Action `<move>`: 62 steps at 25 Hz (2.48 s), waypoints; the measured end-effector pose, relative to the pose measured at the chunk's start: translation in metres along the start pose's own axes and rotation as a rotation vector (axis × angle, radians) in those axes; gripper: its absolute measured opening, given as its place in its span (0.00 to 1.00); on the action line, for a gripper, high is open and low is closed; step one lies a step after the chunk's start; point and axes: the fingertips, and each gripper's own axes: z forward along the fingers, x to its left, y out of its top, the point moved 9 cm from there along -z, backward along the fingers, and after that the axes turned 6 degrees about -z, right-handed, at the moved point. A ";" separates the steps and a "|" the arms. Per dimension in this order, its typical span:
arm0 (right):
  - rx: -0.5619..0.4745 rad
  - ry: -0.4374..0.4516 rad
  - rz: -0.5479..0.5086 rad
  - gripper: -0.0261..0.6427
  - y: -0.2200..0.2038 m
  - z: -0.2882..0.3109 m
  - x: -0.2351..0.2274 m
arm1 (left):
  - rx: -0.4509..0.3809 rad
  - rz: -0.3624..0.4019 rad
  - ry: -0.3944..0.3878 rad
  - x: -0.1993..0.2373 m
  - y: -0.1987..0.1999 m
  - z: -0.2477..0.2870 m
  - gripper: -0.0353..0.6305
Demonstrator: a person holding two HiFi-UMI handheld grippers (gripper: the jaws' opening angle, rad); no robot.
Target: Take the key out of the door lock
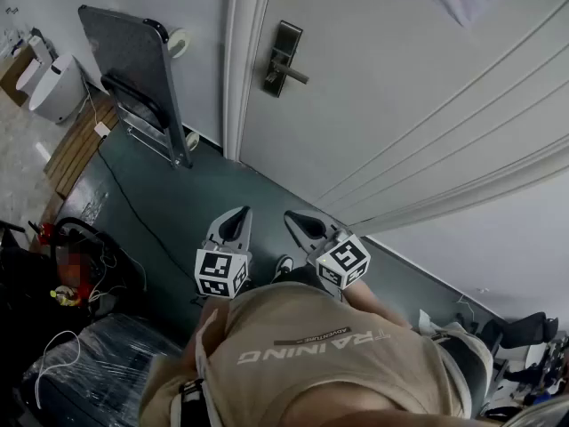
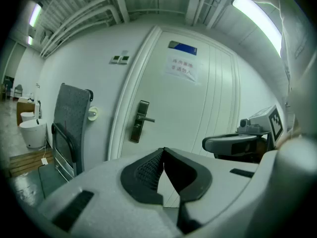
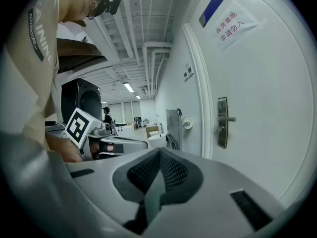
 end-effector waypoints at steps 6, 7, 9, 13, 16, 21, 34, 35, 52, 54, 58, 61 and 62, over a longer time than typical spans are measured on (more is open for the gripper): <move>0.002 -0.026 0.009 0.06 -0.003 0.002 -0.013 | 0.010 0.001 -0.031 -0.001 0.005 0.002 0.06; 0.002 -0.028 0.002 0.06 -0.001 0.003 -0.014 | 0.004 0.001 -0.035 -0.001 0.008 0.000 0.06; -0.005 -0.034 -0.017 0.06 0.003 0.009 -0.016 | -0.012 0.007 -0.034 0.002 0.017 -0.002 0.06; -0.018 -0.041 -0.046 0.06 0.015 0.019 -0.018 | -0.052 0.004 0.003 0.011 0.026 -0.014 0.06; -0.023 -0.055 -0.019 0.06 0.014 0.027 -0.019 | -0.038 -0.035 0.030 0.023 0.015 -0.022 0.06; 0.032 -0.034 0.004 0.06 -0.002 0.028 -0.025 | 0.025 -0.118 0.055 0.030 -0.006 -0.022 0.06; 0.010 -0.031 0.077 0.06 -0.018 0.039 -0.078 | 0.076 -0.052 0.034 0.029 0.029 0.039 0.06; 0.000 -0.038 0.083 0.06 -0.019 0.038 -0.088 | 0.082 -0.045 0.027 0.025 0.033 0.047 0.06; -0.053 0.071 0.085 0.06 -0.031 0.065 -0.169 | 0.096 0.028 0.077 -0.007 0.064 0.120 0.06; -0.032 0.093 0.081 0.06 -0.035 0.073 -0.173 | 0.092 0.013 0.100 -0.001 0.066 0.120 0.06; -0.051 0.119 0.047 0.06 -0.028 0.097 -0.175 | 0.102 -0.023 0.122 0.018 0.066 0.119 0.06; -0.056 0.125 0.044 0.06 -0.021 0.111 -0.172 | 0.095 -0.023 0.141 0.031 0.070 0.115 0.06; -0.043 0.129 0.045 0.06 -0.022 0.116 -0.170 | 0.081 -0.026 0.149 0.035 0.072 0.113 0.06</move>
